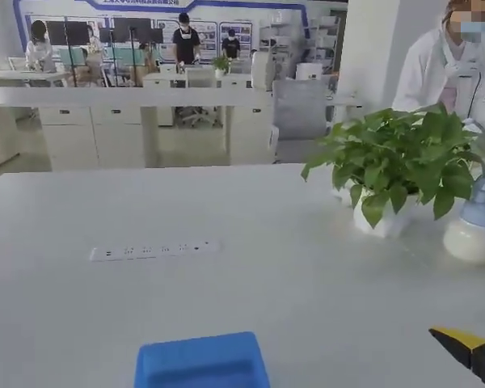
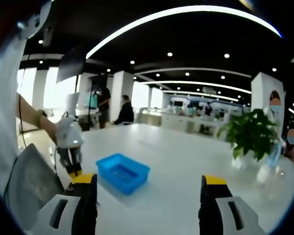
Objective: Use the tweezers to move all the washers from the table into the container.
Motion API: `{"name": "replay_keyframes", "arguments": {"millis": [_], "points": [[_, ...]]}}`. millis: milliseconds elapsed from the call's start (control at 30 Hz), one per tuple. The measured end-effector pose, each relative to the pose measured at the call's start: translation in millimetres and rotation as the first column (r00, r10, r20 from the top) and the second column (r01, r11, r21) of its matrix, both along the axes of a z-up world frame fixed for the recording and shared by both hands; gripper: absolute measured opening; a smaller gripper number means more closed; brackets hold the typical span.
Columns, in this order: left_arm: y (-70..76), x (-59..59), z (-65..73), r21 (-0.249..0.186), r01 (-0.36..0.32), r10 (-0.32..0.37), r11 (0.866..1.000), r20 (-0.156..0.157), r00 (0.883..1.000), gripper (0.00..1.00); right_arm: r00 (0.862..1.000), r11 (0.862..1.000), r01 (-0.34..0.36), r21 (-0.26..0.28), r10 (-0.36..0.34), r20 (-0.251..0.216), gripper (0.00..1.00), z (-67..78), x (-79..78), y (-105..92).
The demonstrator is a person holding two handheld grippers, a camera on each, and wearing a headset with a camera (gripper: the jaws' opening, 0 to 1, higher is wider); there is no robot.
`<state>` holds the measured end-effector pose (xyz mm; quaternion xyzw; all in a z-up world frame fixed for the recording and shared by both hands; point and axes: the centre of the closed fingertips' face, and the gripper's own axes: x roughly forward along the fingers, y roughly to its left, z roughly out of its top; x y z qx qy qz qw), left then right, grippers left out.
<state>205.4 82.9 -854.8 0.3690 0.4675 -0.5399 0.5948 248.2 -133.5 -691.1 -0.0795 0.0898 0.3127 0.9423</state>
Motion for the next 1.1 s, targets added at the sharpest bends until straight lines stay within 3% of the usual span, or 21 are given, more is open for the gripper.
{"name": "replay_keyframes", "arguments": {"millis": [133, 300, 367, 433, 733, 1000, 1100], "points": [[3.3, 2.1, -4.5, 0.051, 0.024, -0.023, 0.998, -0.005, 1.0, 0.0, 0.999, 0.998, 0.032, 0.046, -0.031, -0.028, 0.88, -5.9, 1.6, -5.8], [6.9, -1.0, -8.6, 0.109, 0.054, -0.051, 0.993, -0.028, 0.998, 0.0, 0.998, 0.993, 0.06, 0.101, -0.059, -0.015, 0.89, -5.2, 3.3, -9.4], [8.3, 1.6, -9.4, 0.136, 0.06, -0.058, 0.989, -0.016, 0.998, 0.0, 0.997, 0.984, 0.076, 0.16, -0.074, -0.022, 0.89, -3.1, 4.7, -11.5], [8.1, 2.4, -10.7, 0.148, 0.06, -0.057, 0.987, -0.018, 0.998, 0.0, 0.996, 0.979, 0.091, 0.183, -0.087, -0.028, 0.89, -3.7, 6.2, -15.6], [8.9, 0.4, -13.4, 0.2, 0.078, -0.072, 0.977, -0.036, 0.997, 0.0, 0.994, 0.974, 0.107, 0.201, -0.099, -0.047, 0.89, -9.4, 9.5, -18.8], [9.8, 0.4, -13.4, 0.217, 0.065, -0.061, 0.974, -0.028, 0.998, 0.0, 0.996, 0.989, 0.063, 0.135, -0.055, -0.063, 0.9, -19.4, 7.5, -6.0], [10.2, -0.9, -12.7, 0.201, 0.029, -0.024, 0.979, -0.029, 0.999, 0.01, 0.997, 0.993, 0.042, 0.107, -0.034, -0.07, 0.91, -22.8, 5.5, -0.9]]}}
